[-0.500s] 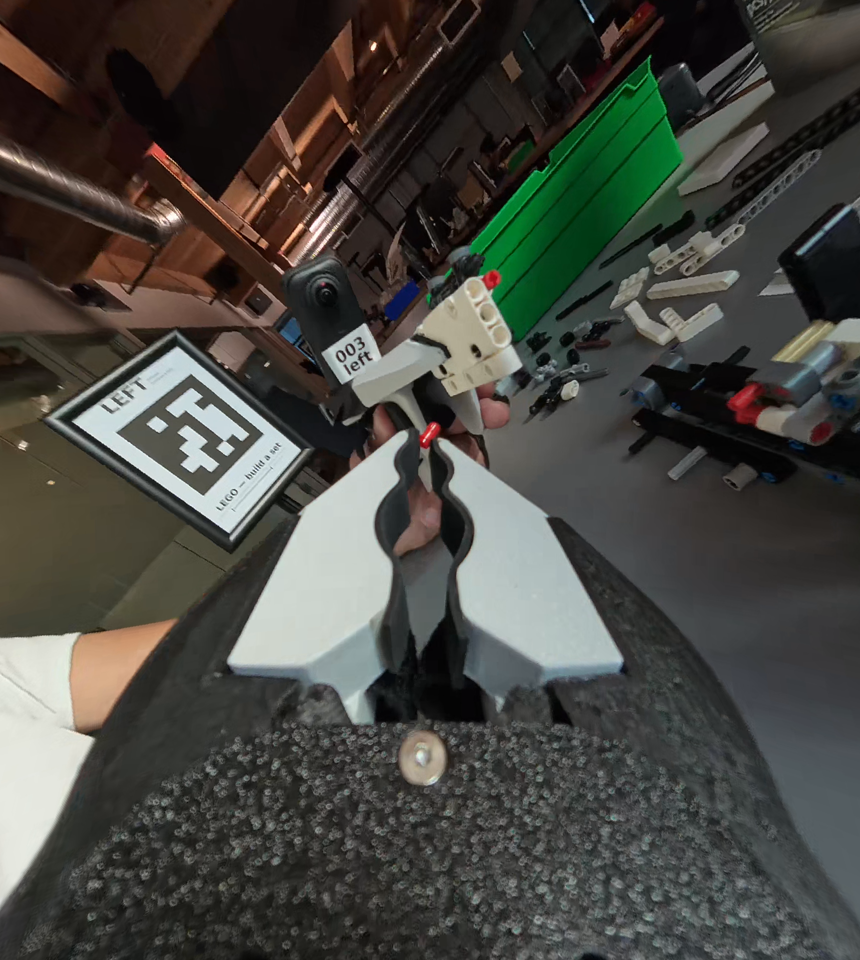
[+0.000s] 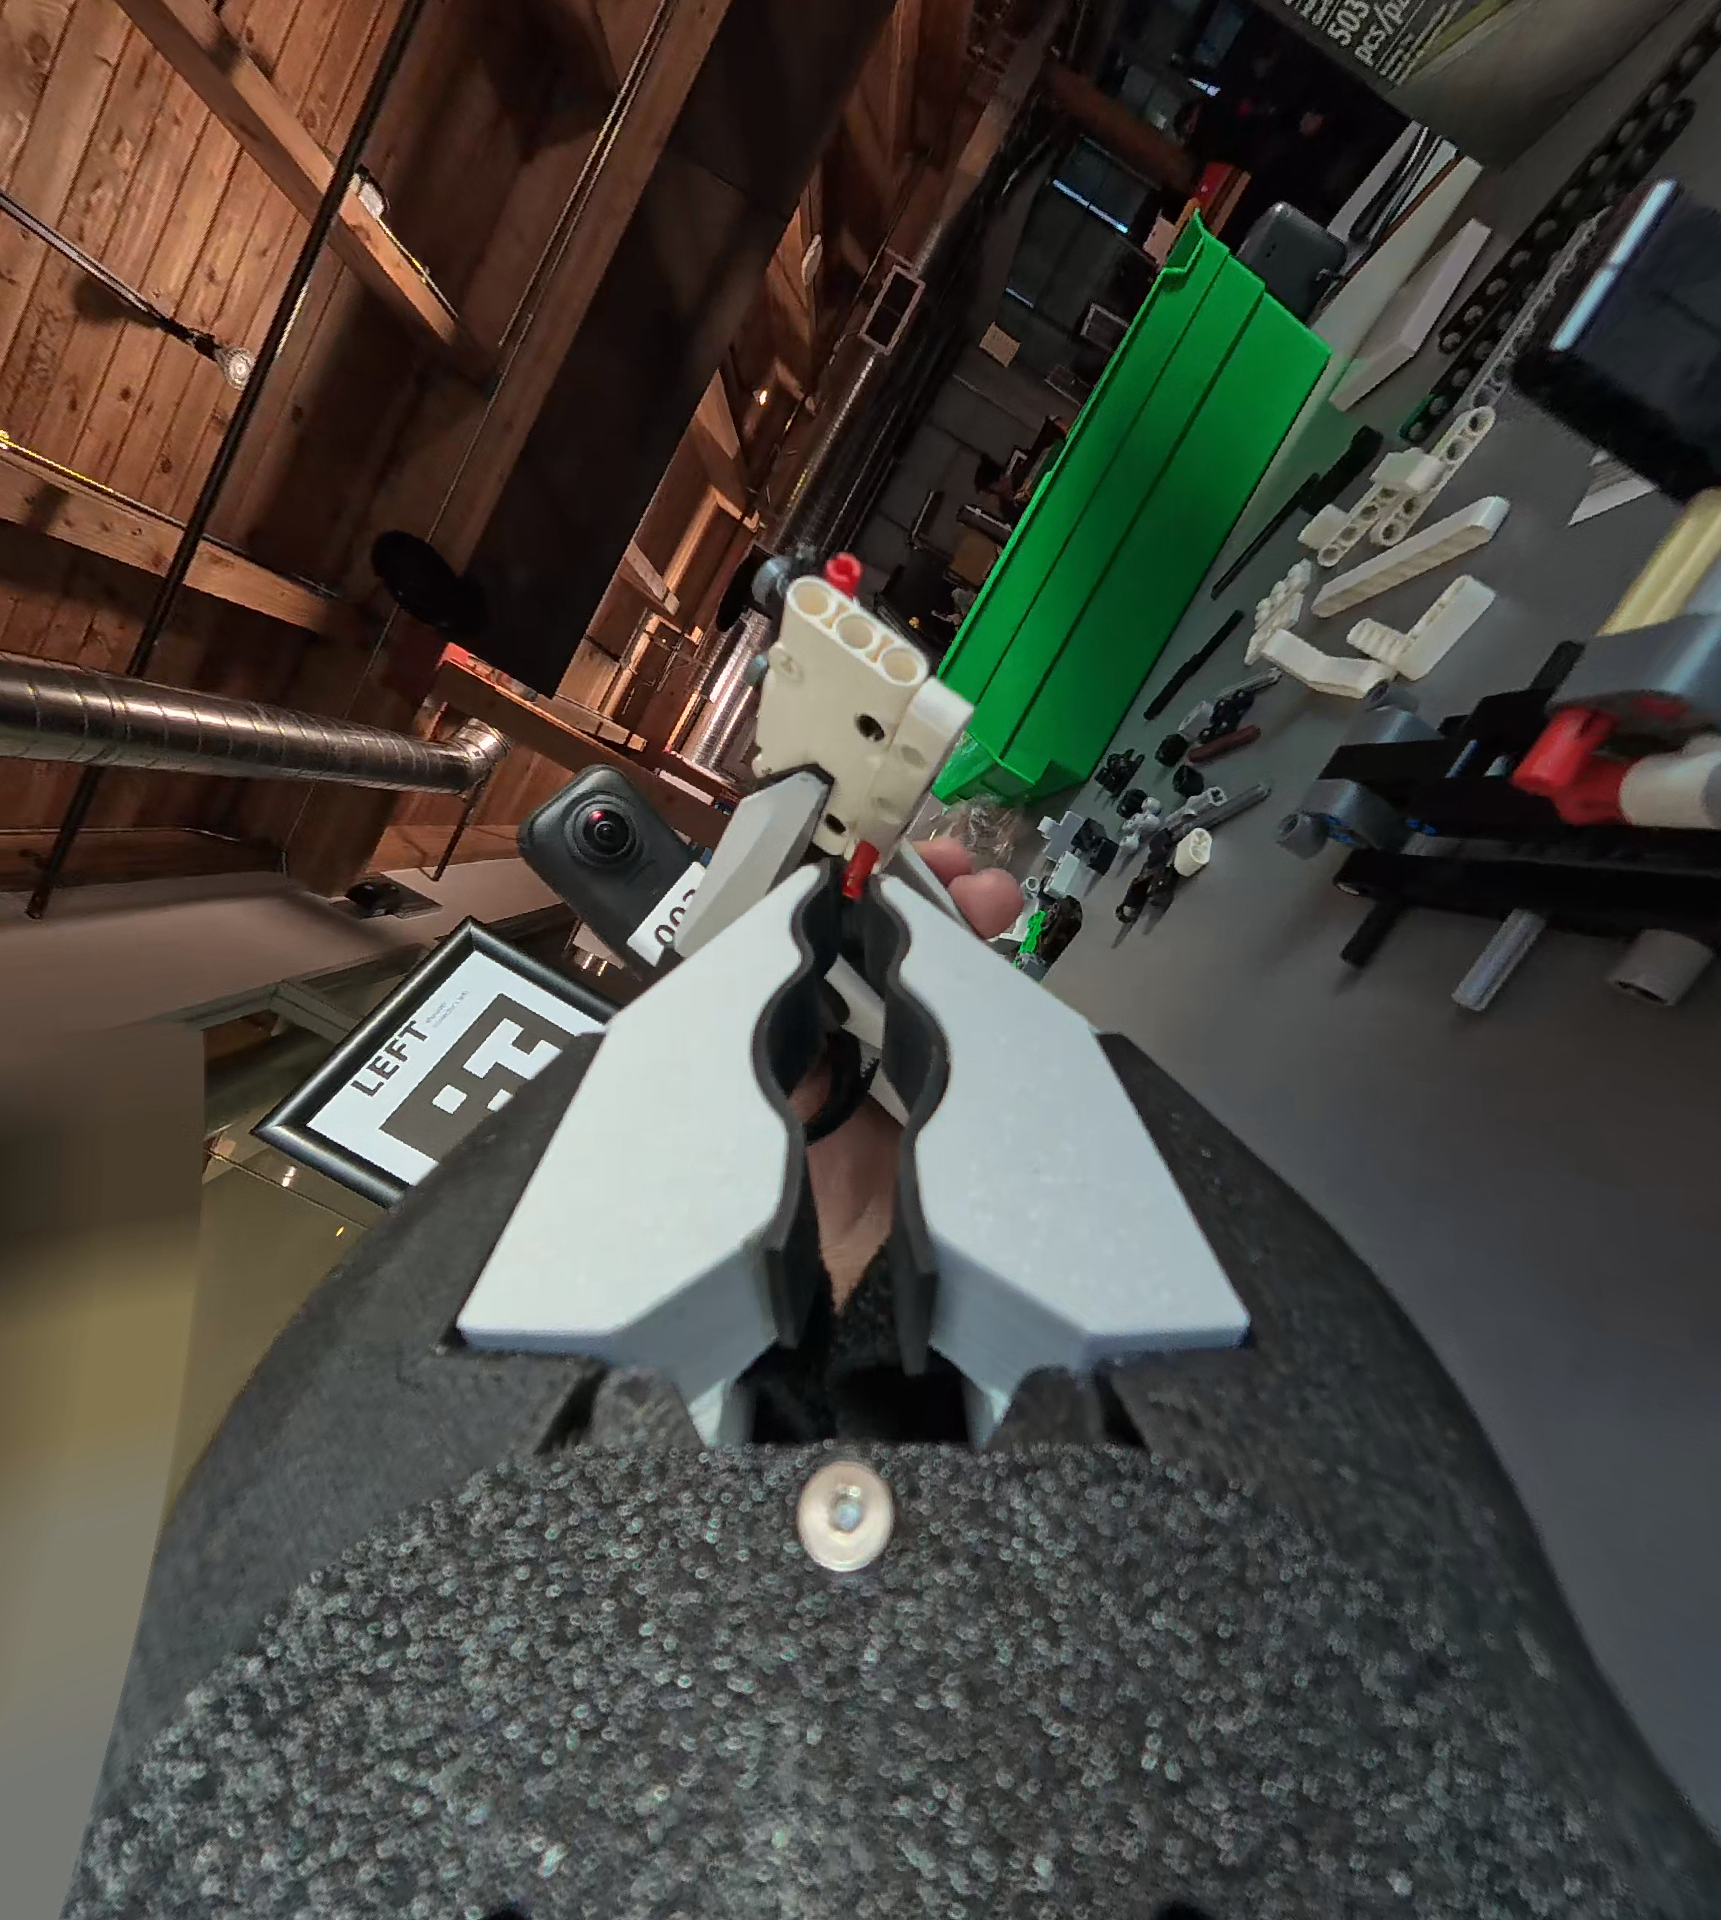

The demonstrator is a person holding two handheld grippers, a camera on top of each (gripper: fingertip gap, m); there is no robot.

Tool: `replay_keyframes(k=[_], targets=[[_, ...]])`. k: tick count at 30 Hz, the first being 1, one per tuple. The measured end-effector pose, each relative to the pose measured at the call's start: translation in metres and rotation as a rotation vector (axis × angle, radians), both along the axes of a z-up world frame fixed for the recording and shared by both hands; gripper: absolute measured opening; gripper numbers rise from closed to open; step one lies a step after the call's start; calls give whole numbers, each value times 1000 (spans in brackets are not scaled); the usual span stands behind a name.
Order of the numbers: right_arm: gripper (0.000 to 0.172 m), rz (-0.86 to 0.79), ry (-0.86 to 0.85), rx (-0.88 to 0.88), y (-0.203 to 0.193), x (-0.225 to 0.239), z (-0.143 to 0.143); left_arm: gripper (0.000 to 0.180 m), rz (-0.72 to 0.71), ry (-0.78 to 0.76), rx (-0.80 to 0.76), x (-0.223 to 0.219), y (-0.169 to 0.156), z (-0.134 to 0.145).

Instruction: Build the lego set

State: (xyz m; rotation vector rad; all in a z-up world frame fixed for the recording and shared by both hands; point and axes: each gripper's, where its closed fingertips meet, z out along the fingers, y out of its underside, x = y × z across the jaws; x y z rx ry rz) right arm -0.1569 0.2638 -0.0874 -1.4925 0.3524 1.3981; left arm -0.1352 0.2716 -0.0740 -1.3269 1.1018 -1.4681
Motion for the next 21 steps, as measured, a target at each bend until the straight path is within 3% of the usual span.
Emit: replay_keyframes(k=[11,21], targets=[[0,-30,-31,-31,4,1,-6,10,14,41,26,2,1,-5],[0,-6,110,-24,2,13,-1,10,-89,35,-55,2,-3,-6]])
